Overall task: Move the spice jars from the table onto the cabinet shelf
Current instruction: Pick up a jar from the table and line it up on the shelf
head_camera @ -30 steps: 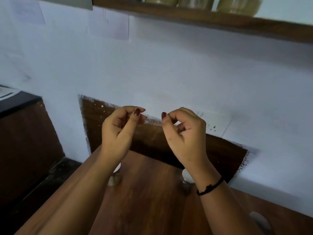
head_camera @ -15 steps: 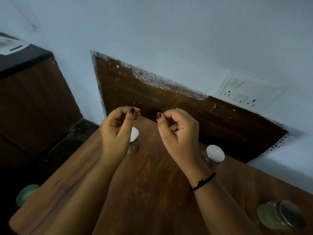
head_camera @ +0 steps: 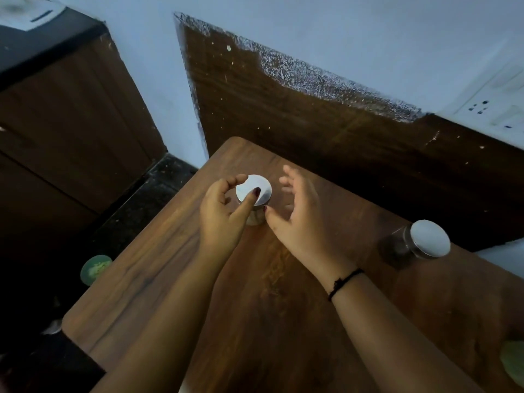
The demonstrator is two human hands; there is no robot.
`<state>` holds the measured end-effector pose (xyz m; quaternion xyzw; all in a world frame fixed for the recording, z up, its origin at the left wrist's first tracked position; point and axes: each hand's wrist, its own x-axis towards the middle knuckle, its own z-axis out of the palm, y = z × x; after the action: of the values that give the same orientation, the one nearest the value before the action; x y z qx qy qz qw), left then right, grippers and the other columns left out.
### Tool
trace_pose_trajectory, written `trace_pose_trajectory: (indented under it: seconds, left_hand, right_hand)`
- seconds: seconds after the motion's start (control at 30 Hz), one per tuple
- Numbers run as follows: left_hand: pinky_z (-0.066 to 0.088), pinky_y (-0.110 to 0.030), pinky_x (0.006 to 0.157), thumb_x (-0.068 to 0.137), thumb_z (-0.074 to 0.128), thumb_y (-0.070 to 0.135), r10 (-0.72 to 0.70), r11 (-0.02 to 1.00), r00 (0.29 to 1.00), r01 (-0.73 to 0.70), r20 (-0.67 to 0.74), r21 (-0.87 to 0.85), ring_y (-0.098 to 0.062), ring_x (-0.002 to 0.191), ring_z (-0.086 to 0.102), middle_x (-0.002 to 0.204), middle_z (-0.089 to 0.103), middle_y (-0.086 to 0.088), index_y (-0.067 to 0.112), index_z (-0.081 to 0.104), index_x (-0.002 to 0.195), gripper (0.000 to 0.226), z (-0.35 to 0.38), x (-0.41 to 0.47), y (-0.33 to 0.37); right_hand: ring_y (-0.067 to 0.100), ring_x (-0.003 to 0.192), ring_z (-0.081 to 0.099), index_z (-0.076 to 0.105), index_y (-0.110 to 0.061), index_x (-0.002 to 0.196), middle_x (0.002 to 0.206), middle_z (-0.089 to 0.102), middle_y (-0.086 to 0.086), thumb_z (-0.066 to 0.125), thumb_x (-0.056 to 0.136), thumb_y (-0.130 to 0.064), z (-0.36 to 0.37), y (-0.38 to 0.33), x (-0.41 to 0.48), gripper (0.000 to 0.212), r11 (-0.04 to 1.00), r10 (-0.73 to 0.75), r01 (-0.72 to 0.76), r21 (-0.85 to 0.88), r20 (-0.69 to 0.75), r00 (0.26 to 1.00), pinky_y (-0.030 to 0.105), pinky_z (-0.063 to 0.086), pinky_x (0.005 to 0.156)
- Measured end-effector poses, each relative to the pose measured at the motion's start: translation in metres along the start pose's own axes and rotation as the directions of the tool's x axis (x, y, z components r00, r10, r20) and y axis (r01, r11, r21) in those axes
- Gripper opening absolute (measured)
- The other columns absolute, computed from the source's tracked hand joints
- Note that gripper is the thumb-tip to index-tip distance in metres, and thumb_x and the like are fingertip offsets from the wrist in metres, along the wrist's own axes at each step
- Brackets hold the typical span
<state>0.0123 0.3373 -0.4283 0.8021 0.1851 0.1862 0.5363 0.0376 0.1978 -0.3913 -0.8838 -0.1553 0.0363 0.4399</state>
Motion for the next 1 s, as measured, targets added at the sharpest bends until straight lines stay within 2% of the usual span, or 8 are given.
trace_pose_trajectory:
  seconds: [0.1, 0.2, 0.5, 0.63, 0.7, 0.8, 0.93, 1.0]
  left_hand:
    - [0.05, -0.032, 0.1, 0.089, 0.071, 0.035, -0.003, 0.995, 0.999, -0.002, 0.053, 0.103, -0.003, 0.119, 0.052, 0.131, 0.06, 0.01, 0.023, 0.061, 0.127, 0.041, 0.009, 0.01, -0.018]
    - [0.043, -0.022, 0.1, 0.088, 0.074, 0.035, -0.027, 0.99, 0.994, 0.012, 0.106, 0.139, -0.005, 0.126, 0.046, 0.143, 0.053, 0.003, 0.019, 0.052, 0.139, 0.058, 0.015, 0.019, -0.028]
    - [0.033, -0.029, 0.111, 0.078, 0.083, 0.029, -0.089, 0.972, 0.957, 0.023, 0.277, 0.233, -0.019, 0.142, 0.035, 0.158, 0.037, -0.002, 0.016, 0.03, 0.154, 0.093, 0.026, 0.035, -0.051]
    - [0.041, -0.042, 0.114, 0.077, 0.084, 0.028, -0.072, 0.985, 0.974, 0.035, 0.215, 0.171, -0.018, 0.141, 0.038, 0.155, 0.042, -0.001, 0.017, 0.035, 0.152, 0.091, 0.026, 0.026, -0.06]
    - [0.044, -0.039, 0.111, 0.074, 0.086, 0.029, -0.063, 0.989, 0.973, 0.031, 0.221, 0.144, -0.014, 0.138, 0.041, 0.152, 0.045, 0.001, 0.017, 0.038, 0.15, 0.09, 0.022, 0.021, -0.063]
    - [0.047, -0.031, 0.107, 0.073, 0.086, 0.021, -0.093, 0.996, 0.96, 0.089, 0.266, 0.028, -0.007, 0.131, 0.045, 0.146, 0.049, 0.006, 0.019, 0.043, 0.146, 0.085, 0.009, 0.013, -0.055]
    - [0.053, -0.026, 0.097, 0.075, 0.082, 0.017, -0.138, 0.958, 0.949, 0.201, 0.285, -0.204, -0.005, 0.124, 0.053, 0.138, 0.054, 0.013, 0.021, 0.048, 0.141, 0.074, -0.018, -0.002, -0.029]
    - [0.056, -0.029, 0.093, 0.072, 0.08, 0.023, -0.117, 0.93, 0.939, 0.217, 0.323, -0.295, -0.011, 0.121, 0.059, 0.135, 0.058, 0.007, 0.018, 0.051, 0.14, 0.074, -0.031, -0.007, -0.012]
  right_hand:
    - [0.016, 0.142, 0.037, 0.015, -0.022, 0.156, 0.158, 0.029, 0.0, 0.075, 0.085, -0.024, 0.017, 0.007, 0.014, 0.093, 0.996, 0.057, -0.047, -0.081, 0.117, 0.992, 0.018, 0.037, 0.096]
    - [0.019, 0.142, 0.038, 0.011, -0.022, 0.157, 0.16, 0.024, 0.002, 0.075, 0.086, -0.024, 0.033, 0.018, 0.027, 0.095, 0.989, 0.089, -0.066, -0.136, 0.165, 0.982, 0.02, 0.041, 0.096]
    - [0.026, 0.146, 0.029, 0.013, -0.017, 0.156, 0.161, 0.017, 0.006, 0.076, 0.084, -0.015, 0.061, 0.049, 0.042, 0.096, 0.979, 0.097, -0.051, -0.198, 0.232, 0.968, 0.04, 0.044, 0.11]
    - [0.026, 0.145, 0.031, 0.019, -0.016, 0.155, 0.16, 0.021, 0.006, 0.075, 0.083, -0.009, 0.066, 0.054, 0.032, 0.092, 0.986, 0.071, -0.038, -0.164, 0.201, 0.977, 0.044, 0.046, 0.108]
    - [0.025, 0.145, 0.032, 0.019, -0.016, 0.155, 0.159, 0.023, 0.006, 0.076, 0.082, -0.011, 0.063, 0.054, 0.025, 0.092, 0.99, 0.063, -0.036, -0.139, 0.195, 0.979, 0.042, 0.045, 0.11]
    - [0.019, 0.147, 0.025, 0.009, -0.023, 0.157, 0.161, 0.019, 0.001, 0.082, 0.078, -0.024, 0.05, 0.051, 0.01, 0.107, 0.995, 0.099, -0.087, -0.058, 0.243, 0.965, 0.026, 0.033, 0.108]
    - [0.016, 0.15, 0.017, 0.0, -0.035, 0.156, 0.163, 0.01, -0.009, 0.087, 0.067, -0.039, 0.023, 0.047, -0.016, 0.125, 0.984, 0.144, -0.17, 0.062, 0.298, 0.944, 0.044, 0.032, 0.117]
    - [0.012, 0.148, 0.021, 0.003, -0.039, 0.155, 0.161, 0.015, -0.011, 0.087, 0.064, -0.046, 0.008, 0.041, -0.03, 0.124, 0.97, 0.144, -0.197, 0.146, 0.31, 0.94, 0.045, 0.034, 0.116]
